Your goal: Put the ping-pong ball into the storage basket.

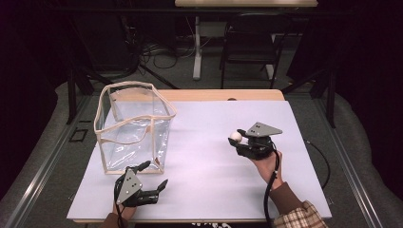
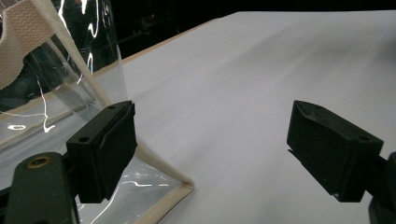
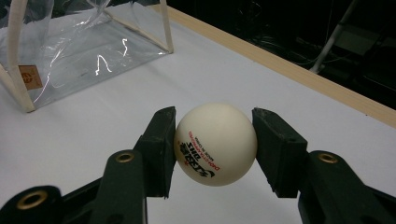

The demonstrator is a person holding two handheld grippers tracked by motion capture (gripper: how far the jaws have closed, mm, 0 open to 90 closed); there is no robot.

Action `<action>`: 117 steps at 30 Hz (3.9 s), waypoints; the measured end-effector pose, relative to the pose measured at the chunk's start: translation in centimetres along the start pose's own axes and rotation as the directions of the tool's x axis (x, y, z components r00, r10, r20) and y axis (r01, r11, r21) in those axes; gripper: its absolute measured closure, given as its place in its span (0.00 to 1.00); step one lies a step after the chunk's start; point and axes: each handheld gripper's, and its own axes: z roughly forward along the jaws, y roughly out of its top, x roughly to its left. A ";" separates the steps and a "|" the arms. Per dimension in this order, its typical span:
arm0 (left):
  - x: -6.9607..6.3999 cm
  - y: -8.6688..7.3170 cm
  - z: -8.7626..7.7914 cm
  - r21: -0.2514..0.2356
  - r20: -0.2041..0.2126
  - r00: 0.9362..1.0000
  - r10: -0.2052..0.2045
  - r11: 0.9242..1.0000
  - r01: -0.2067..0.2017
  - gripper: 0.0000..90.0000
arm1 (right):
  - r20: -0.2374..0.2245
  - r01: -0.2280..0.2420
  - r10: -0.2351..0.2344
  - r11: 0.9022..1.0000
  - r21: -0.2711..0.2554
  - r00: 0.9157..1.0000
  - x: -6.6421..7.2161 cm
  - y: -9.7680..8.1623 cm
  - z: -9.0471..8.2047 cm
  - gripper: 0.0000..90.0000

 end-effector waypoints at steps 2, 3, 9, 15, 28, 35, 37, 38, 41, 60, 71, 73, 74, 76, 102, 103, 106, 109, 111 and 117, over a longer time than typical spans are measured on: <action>0.0 0.0 0.0 0.000 0.000 1.000 0.000 1.000 0.000 0.18 | -0.001 0.002 -0.002 1.000 0.000 1.000 0.0 0.1 0.1 0.57; 0.0 0.0 0.0 -0.001 0.000 1.000 -0.001 1.000 0.001 0.18 | -0.002 0.001 -0.001 1.000 0.000 1.000 0.0 0.1 0.2 0.57; 0.0 0.0 0.0 -0.002 0.000 1.000 -0.001 1.000 0.001 0.18 | -0.008 0.000 0.000 1.000 -0.005 1.000 0.0 0.4 0.5 0.57; 0.0 0.0 0.0 -0.001 0.001 1.000 -0.001 1.000 0.001 0.18 | -0.014 0.003 -0.003 1.000 -0.011 1.000 0.1 0.9 0.7 0.57; 0.0 0.0 0.0 -0.002 0.001 1.000 0.000 1.000 0.000 0.18 | -0.029 0.009 -0.009 1.000 -0.017 1.000 0.4 1.6 1.2 0.57; 0.0 0.0 0.0 -0.001 0.001 1.000 0.001 1.000 -0.001 0.18 | -0.039 0.008 -0.009 1.000 -0.020 0.999 0.4 2.1 1.5 0.57; 0.0 0.0 0.0 -0.001 0.001 1.000 0.000 1.000 0.000 0.18 | -0.041 0.008 -0.009 1.000 -0.021 0.999 0.4 2.3 1.6 0.57; 0.0 0.0 0.0 -0.001 0.000 1.000 0.001 1.000 -0.001 0.18 | -0.042 0.006 -0.007 1.000 -0.021 0.999 0.4 2.3 1.7 0.57; 0.0 0.0 0.0 -0.001 0.000 1.000 0.000 1.000 0.000 0.18 | -0.045 0.002 -0.003 1.000 -0.022 0.999 0.3 2.5 1.9 0.57; 0.0 0.0 0.0 0.000 0.002 1.000 0.000 1.000 0.000 0.18 | -0.065 0.007 -0.009 0.999 -0.041 0.998 0.5 4.0 2.5 0.57; 0.0 0.0 0.0 -0.001 0.005 1.000 0.001 1.000 -0.001 0.18 | -0.070 0.015 -0.018 0.999 -0.052 0.997 0.6 5.0 2.6 0.57; 0.0 0.0 0.0 -0.001 0.005 1.000 0.001 1.000 -0.001 0.18 | -0.070 0.015 -0.018 0.999 -0.052 0.997 0.6 5.0 2.6 0.57; 0.0 0.0 0.0 -0.001 0.005 1.000 0.001 1.000 -0.001 0.18 | -0.070 0.015 -0.018 0.999 -0.052 0.997 0.6 5.0 2.6 0.57; 0.0 0.0 0.1 -0.005 0.005 1.000 -0.002 1.000 0.002 0.18 | -0.076 0.020 -0.025 0.998 -0.054 0.997 0.7 5.6 3.0 0.57; 0.1 0.0 0.1 -0.006 0.010 1.000 0.002 1.000 -0.002 0.18 | -0.102 0.049 -0.056 0.996 -0.068 0.993 1.4 7.9 3.9 0.57; 0.1 0.0 0.1 -0.006 0.010 1.000 0.002 1.000 -0.002 0.18 | -0.103 0.050 -0.058 0.996 -0.071 0.993 1.5 8.0 4.0 0.57; 0.1 0.1 0.0 -0.007 0.010 1.000 0.005 1.000 -0.005 0.18 | -0.103 0.053 -0.061 0.996 -0.074 0.993 1.5 8.4 4.1 0.57; 0.1 0.1 0.0 -0.008 0.010 1.000 0.003 1.000 -0.003 0.18 | -0.106 0.053 -0.061 0.996 -0.074 0.993 1.6 8.5 4.2 0.57; 0.0 0.1 0.0 -0.008 0.011 1.000 0.003 1.000 -0.003 0.18 | -0.107 0.056 -0.064 0.996 -0.075 0.992 1.6 8.8 4.3 0.57; 0.0 0.0 0.0 -0.009 0.011 1.000 0.000 1.000 0.000 0.18 | -0.112 0.062 -0.071 0.995 -0.076 0.991 1.8 9.4 4.6 0.57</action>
